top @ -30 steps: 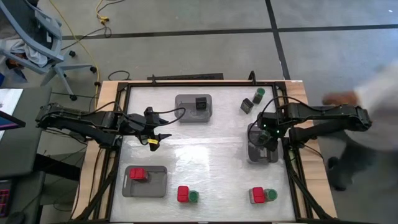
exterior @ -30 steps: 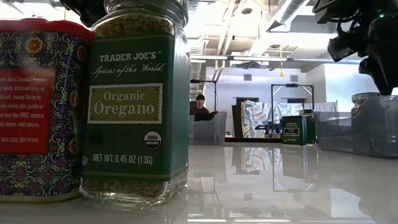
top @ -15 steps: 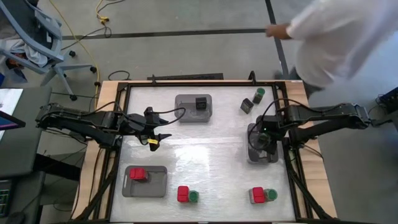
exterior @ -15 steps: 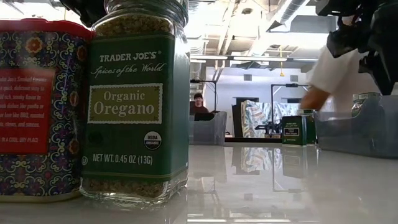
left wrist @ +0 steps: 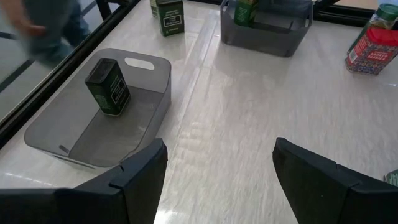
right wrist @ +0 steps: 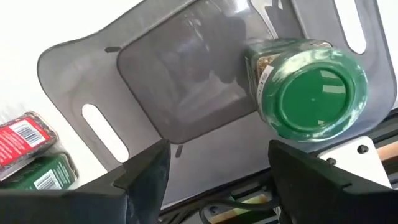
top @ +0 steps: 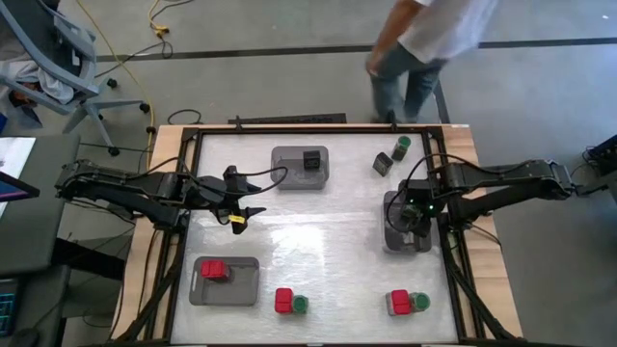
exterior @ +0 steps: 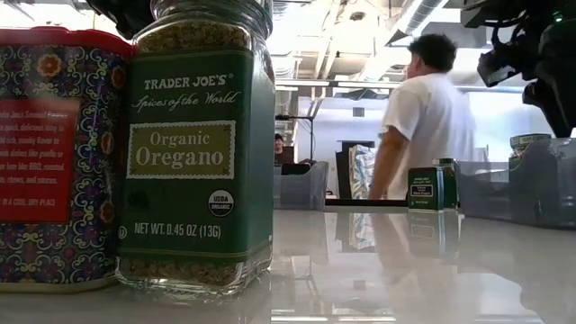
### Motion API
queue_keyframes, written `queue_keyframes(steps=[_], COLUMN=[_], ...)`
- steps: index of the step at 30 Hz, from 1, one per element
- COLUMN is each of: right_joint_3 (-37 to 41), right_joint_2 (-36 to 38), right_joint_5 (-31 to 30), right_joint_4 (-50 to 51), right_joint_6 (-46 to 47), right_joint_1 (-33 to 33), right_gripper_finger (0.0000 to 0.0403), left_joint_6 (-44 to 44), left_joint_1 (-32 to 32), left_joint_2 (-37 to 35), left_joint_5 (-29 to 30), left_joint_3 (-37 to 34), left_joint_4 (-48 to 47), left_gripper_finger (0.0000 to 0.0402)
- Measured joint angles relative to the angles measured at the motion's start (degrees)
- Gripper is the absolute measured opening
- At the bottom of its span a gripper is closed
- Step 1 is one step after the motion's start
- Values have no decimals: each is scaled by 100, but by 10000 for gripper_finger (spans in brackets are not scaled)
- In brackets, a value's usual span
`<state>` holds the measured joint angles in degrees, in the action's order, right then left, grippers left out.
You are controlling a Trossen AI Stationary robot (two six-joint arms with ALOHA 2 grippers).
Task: Sort spices by type
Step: Put the middle green seasoning bottle into the middle right black transparent bin
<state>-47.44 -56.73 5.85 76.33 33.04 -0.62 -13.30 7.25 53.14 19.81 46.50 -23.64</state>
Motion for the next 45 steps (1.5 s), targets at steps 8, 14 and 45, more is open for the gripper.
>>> queue_keyframes(steps=[8, 14, 45], right_joint_3=[0, 29, 651], right_joint_2=[4, -87, -133], right_joint_5=[239, 205, 177], right_joint_4=[-351, -526, -780], right_joint_6=[60, 56, 166], right_joint_1=[-105, -160, -162], right_gripper_finger=[297, 297, 297], left_joint_6=[-232, -387, -389], left_joint_1=[1, 2, 2], left_joint_2=[-1, 0, -2], left_joint_5=[0, 0, 0], left_joint_3=[0, 0, 0], left_joint_4=[0, -2, -3], left_gripper_finger=[279, 279, 279])
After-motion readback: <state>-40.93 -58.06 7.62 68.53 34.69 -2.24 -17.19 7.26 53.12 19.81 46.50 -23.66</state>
